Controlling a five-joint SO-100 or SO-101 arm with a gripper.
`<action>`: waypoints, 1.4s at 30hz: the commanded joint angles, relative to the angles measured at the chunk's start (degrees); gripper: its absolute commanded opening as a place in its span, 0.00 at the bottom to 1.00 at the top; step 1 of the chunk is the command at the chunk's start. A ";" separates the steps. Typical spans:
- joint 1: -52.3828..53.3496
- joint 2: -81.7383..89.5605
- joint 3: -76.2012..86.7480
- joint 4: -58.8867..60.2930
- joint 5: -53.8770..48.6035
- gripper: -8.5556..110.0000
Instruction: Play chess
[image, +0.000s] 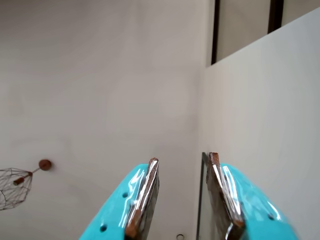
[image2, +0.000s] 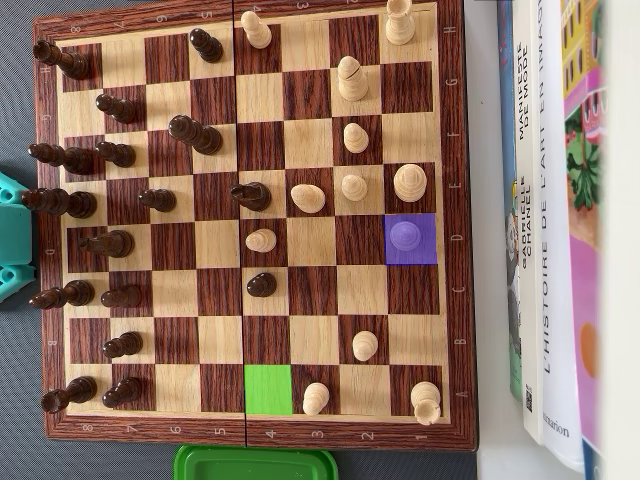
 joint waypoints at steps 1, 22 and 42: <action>-0.18 -0.62 1.14 0.00 0.26 0.20; 0.18 -0.62 1.14 0.53 -0.18 0.20; -0.44 -1.14 -3.25 13.97 -0.35 0.20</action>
